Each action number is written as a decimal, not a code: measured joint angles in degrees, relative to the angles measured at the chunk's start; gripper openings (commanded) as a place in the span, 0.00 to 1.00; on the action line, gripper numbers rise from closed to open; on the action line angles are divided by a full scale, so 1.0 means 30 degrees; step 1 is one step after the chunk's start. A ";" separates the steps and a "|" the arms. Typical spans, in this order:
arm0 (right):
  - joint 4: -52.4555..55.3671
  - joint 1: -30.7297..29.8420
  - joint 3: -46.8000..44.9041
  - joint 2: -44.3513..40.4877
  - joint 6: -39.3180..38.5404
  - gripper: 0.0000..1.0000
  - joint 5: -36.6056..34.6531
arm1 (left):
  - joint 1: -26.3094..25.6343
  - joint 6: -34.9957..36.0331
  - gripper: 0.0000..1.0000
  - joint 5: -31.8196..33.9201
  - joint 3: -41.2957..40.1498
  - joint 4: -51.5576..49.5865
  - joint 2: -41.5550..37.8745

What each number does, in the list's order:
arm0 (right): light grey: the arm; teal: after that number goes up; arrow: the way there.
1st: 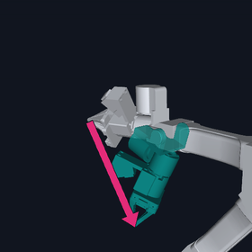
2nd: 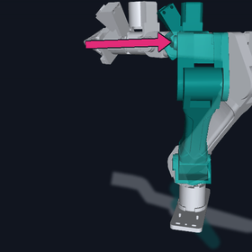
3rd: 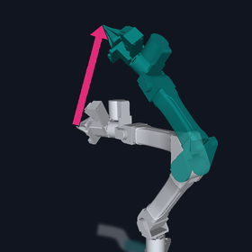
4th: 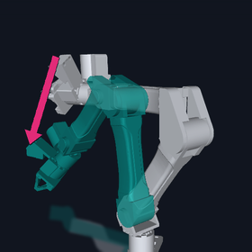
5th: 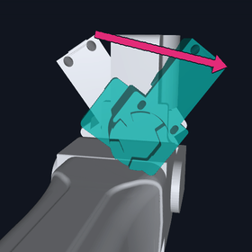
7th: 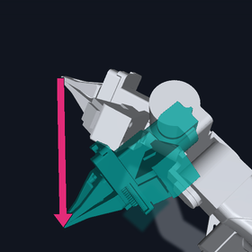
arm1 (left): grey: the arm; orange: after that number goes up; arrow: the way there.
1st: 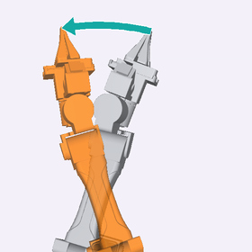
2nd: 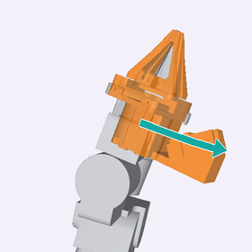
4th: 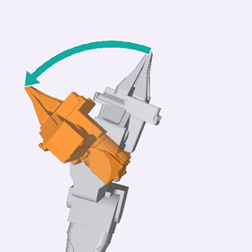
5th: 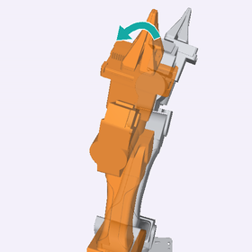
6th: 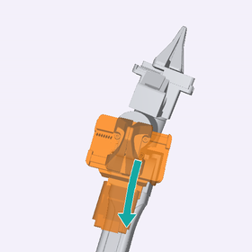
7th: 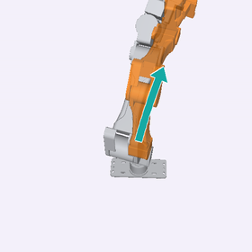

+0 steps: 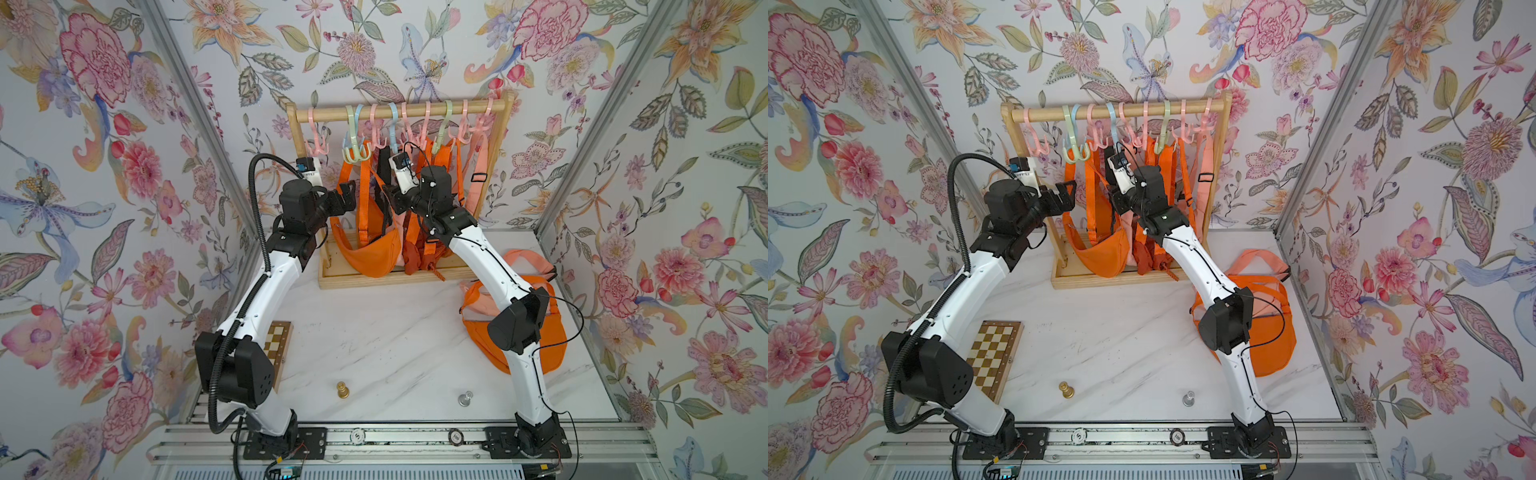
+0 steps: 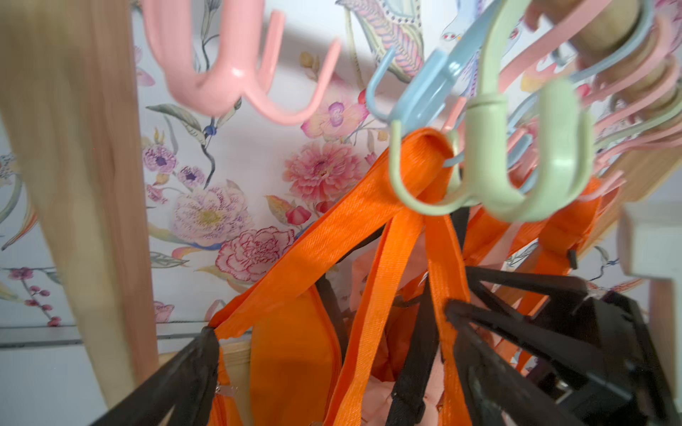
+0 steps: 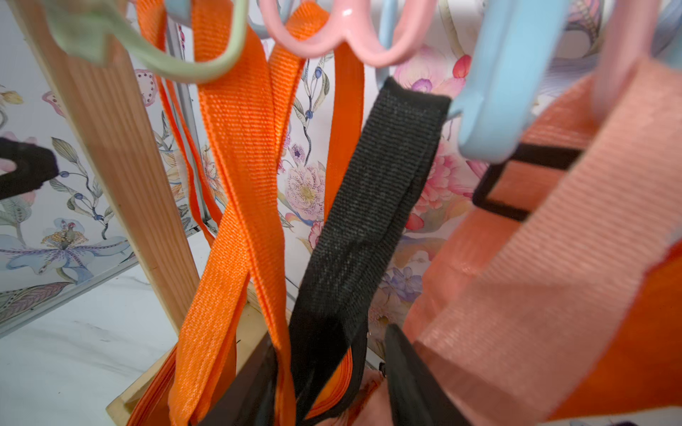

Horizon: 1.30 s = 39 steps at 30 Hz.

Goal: Take the bag off the hook
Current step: Pick up the bag from the hook.

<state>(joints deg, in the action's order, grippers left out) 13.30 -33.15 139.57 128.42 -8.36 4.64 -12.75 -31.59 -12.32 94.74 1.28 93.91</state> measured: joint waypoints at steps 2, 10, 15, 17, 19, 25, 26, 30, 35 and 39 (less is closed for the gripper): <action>-0.0248 -0.0022 0.0000 0.0066 0.0240 0.36 0.0335 | 0.0000 -0.0357 1.00 -0.0546 0.0692 0.0189 0.0000; -0.0532 -0.0044 0.0000 0.0168 0.0976 0.14 0.0823 | 0.0000 -0.1413 0.98 -0.2251 0.4605 -0.0022 0.0597; -0.0532 0.0109 -0.0007 0.0168 0.1479 0.14 0.0969 | 0.0000 -0.1472 0.88 -0.2288 0.8714 -0.1974 0.2426; -0.0539 0.0197 -0.0007 0.0168 0.1617 0.14 0.0984 | 0.0000 -0.1494 0.85 -0.2237 0.9748 -0.2798 0.3075; -0.0539 0.0226 -0.0007 0.0168 0.1756 0.14 0.0984 | 0.0000 -0.1479 0.89 -0.2113 1.0739 -0.3657 0.3803; -0.0714 0.0262 -0.0262 0.0168 0.1996 0.14 0.1049 | -0.0270 -0.0954 1.00 -0.0576 1.4775 -0.6659 0.6433; -0.0721 0.0255 -0.0357 0.0168 0.2040 0.14 0.1071 | -0.0364 -0.0867 0.99 -0.0240 1.5242 -0.7082 0.6717; -0.0801 0.0262 -0.0685 0.0168 0.2171 0.14 0.1107 | -0.0772 -0.0452 0.93 0.0852 1.5854 -0.8102 0.7023; -0.0845 0.0277 -0.0940 0.0168 0.2266 0.14 0.1013 | -0.1013 0.0627 0.84 0.2856 1.5970 -0.9187 0.7023; -0.0889 0.0481 -0.1260 0.0168 0.2470 0.14 0.0823 | -0.1042 0.1741 0.85 0.5158 1.5970 -1.0200 0.7016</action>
<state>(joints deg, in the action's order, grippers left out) 10.63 -31.70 135.79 128.92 -0.95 7.11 -15.88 -26.37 3.16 142.65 -29.32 114.96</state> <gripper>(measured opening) 0.138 0.849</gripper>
